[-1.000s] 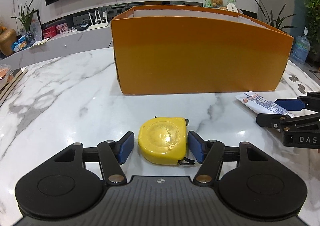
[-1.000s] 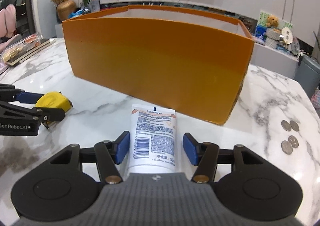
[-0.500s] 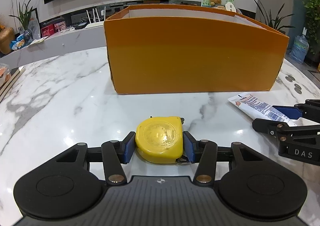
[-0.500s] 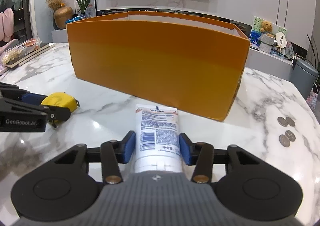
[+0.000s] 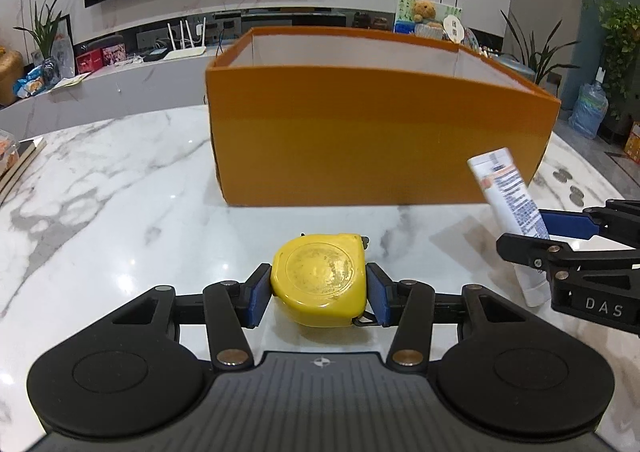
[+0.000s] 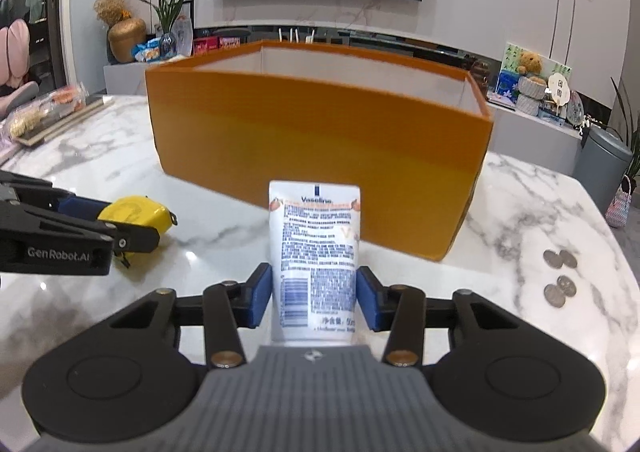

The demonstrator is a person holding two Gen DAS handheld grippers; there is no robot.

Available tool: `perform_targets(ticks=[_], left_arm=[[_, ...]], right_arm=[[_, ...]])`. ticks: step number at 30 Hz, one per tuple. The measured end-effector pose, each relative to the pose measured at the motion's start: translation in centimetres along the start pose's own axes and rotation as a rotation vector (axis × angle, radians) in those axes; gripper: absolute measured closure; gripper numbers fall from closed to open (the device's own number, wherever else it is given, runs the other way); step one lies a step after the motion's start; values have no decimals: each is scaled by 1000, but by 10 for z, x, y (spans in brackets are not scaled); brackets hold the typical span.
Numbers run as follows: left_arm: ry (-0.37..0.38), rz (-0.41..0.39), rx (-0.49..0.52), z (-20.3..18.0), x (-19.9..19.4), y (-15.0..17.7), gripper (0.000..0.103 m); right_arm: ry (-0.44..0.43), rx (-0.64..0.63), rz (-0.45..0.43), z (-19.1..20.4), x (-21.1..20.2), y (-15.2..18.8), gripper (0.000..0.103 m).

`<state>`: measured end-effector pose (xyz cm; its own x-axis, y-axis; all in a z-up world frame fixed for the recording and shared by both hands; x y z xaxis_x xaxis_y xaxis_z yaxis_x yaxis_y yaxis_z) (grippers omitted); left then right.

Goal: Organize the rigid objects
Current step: 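Lift and carry the tape measure and Vaseline tube over the orange box with both tools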

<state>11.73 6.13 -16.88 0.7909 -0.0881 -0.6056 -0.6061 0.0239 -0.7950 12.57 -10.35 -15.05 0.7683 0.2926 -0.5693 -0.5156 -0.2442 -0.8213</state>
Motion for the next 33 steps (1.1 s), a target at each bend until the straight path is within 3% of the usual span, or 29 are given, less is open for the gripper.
perform_targets(ticks=[9,16,20,24,27,33], left_arm=[[-6,-43,17,5,-16,-14,46],[44,-59,39,-4,-38,-43,46],[65,-70,69,-10,-54,-77,46],[70,-96,93,-13,-74,-131,46],[84,-92,111,-19,-85,-176,46],[102,-91,170,-32,-98,-234,46]], right_arm=[[29,29,-70,-10,-22,-22,58],[29,35,-123,-13,-49,-49,58],[24,40,-147,-19,-64,-78,58],[31,8,-160,-30,-70,-121,58],[30,-9,-129,-39,-74,-158,58],[25,-32,-73,-55,-88,-233,58]])
Point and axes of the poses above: each gripper's, at about its wrist camera, not at the fingertips, and x roughly the way its jaws point, z to its left, y to its underside, the point moved 10 cm from there along x, roughly the way its jaws point, and after that the axes turned 3 degrees about -z, right-handed, at the moved point
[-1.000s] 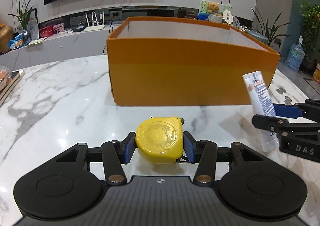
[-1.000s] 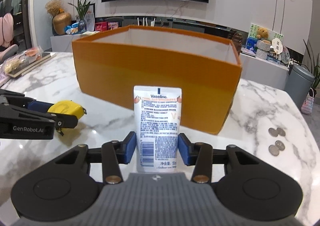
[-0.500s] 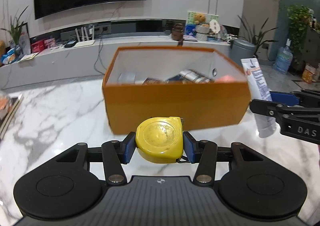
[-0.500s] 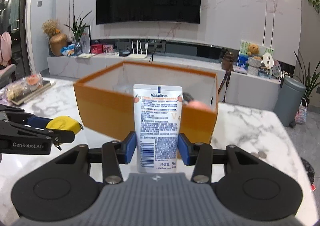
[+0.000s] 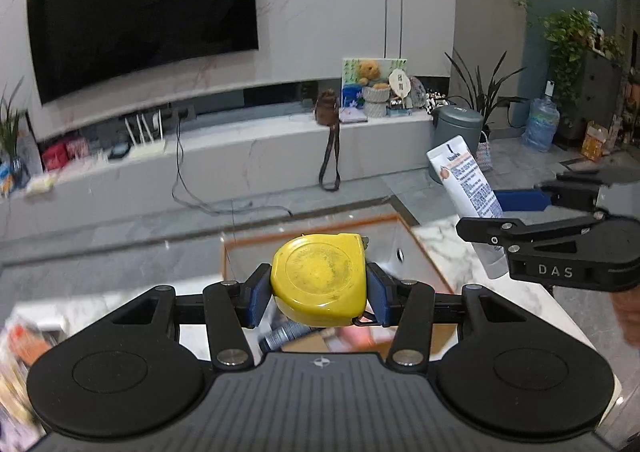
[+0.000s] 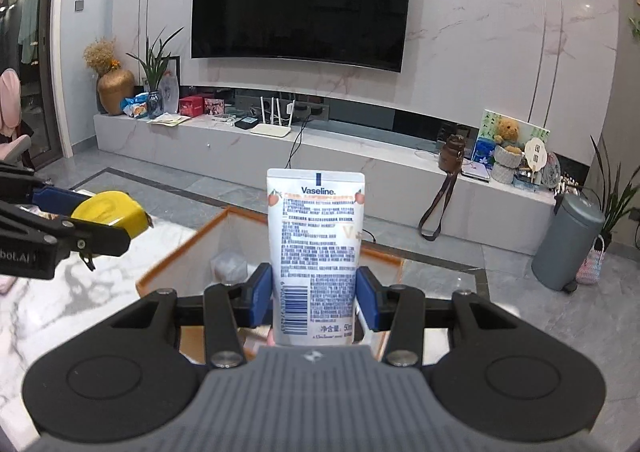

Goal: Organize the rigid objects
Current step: 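Lift and carry the tape measure and Vaseline tube over the orange box with both tools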

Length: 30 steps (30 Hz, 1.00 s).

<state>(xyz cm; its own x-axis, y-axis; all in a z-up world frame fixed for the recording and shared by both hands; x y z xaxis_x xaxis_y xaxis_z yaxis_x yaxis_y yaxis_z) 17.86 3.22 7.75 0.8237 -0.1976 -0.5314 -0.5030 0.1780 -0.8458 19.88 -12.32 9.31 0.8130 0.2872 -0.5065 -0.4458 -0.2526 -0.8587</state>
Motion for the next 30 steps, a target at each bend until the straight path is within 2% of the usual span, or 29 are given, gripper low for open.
perform_targets(ticks=[5,11,18,30], left_arm=[[-25,-8,38,-1,7,-30,46],[-31,40,54,-2,27,-34,46],[-17,133,30,5,62,-14,46],[-39,288,-3,33,124,44,46]], right_arm=[[-26,-46,41,-4,0,-41,58],[-48,-93,101,-5,18,-56,58],[-59,-87,176,-6,51,-38,58],[-91,-78,325,-4,118,13,58]])
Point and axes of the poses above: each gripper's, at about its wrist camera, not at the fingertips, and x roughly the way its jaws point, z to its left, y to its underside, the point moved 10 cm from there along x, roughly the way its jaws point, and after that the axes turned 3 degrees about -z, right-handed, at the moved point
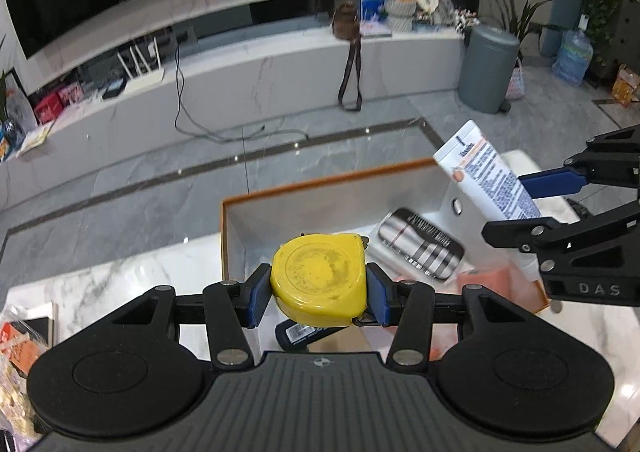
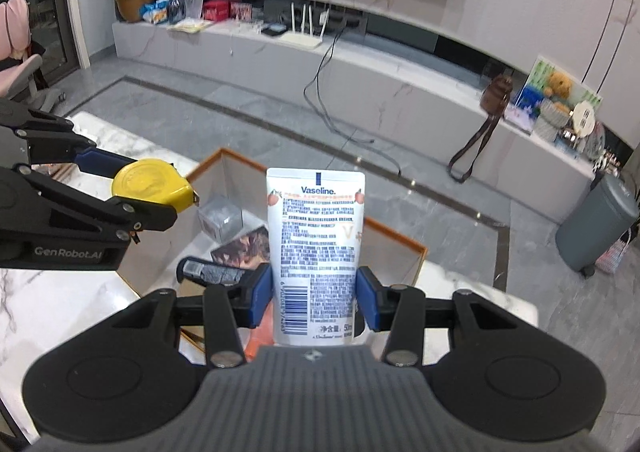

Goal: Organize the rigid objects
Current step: 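Lift and carry the tape measure and Vaseline tube over the orange box with both tools, then open both tools to drop the tape measure and Vaseline tube into the box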

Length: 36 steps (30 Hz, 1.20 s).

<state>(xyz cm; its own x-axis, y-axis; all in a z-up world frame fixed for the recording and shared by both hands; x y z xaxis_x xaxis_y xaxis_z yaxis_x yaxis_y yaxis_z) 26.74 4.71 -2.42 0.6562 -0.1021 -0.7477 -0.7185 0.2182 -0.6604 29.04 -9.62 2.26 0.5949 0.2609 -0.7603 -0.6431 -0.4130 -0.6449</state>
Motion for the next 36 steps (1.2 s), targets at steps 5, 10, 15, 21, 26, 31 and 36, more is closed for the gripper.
perform_targets(ticks=[5,10,15,21,26,31,36], left_arm=[[-13,63,9,5,30,18,46],[-15,121,22,3,58,34,46],[-18,156,30,2,75,44,46],[-33,180,43,3,88,46,46],[-43,200,54,5,101,46,46],[-65,209,54,8,111,48,46],[-83,218,67,14,117,47,46]], right_arm=[[-14,4,63,-1,36,11,58],[-31,-3,122,4,67,23,58],[-59,-10,172,12,91,37,58],[-77,-13,197,18,109,43,58],[-85,18,215,13,123,35,58],[-74,16,238,15,144,43,58],[-69,31,236,16,158,48,58]])
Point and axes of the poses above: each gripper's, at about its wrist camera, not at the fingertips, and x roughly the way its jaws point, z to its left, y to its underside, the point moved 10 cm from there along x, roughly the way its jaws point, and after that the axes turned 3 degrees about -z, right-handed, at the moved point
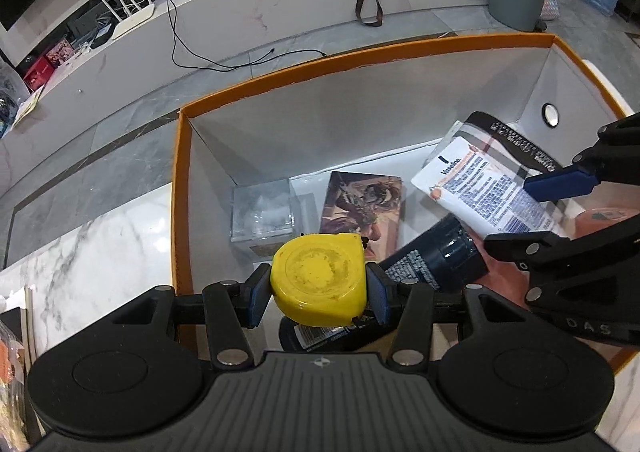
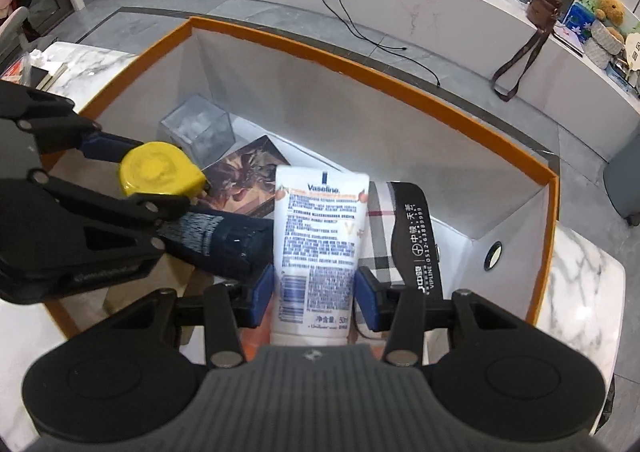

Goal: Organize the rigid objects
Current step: 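Open both tools to drop the tape measure and Vaseline tube into the box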

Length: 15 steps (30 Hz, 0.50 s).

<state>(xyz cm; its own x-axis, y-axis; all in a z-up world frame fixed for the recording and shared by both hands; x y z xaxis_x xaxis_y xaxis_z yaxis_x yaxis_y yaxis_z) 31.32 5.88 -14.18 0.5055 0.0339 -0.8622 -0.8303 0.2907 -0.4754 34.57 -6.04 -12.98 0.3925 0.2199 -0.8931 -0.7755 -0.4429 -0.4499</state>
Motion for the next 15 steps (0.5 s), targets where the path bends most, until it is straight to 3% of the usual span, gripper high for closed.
perform_targets(ticks=[3,7,10,15], left_arm=[[-15,6,7,3,4,0,46],[-41,17,25,2,5,-2,37],[-54,-12,29,2,0,-7,26],[-54,-32,30,1,-9,-13,25]], right_arm=[[-2,5,2,-2,3,-1,57],[20,5,-11,-7,4,-3,45],[24,11,-18,-10,2,-3,45],[31,18,-25,-13,-1,-4,45]])
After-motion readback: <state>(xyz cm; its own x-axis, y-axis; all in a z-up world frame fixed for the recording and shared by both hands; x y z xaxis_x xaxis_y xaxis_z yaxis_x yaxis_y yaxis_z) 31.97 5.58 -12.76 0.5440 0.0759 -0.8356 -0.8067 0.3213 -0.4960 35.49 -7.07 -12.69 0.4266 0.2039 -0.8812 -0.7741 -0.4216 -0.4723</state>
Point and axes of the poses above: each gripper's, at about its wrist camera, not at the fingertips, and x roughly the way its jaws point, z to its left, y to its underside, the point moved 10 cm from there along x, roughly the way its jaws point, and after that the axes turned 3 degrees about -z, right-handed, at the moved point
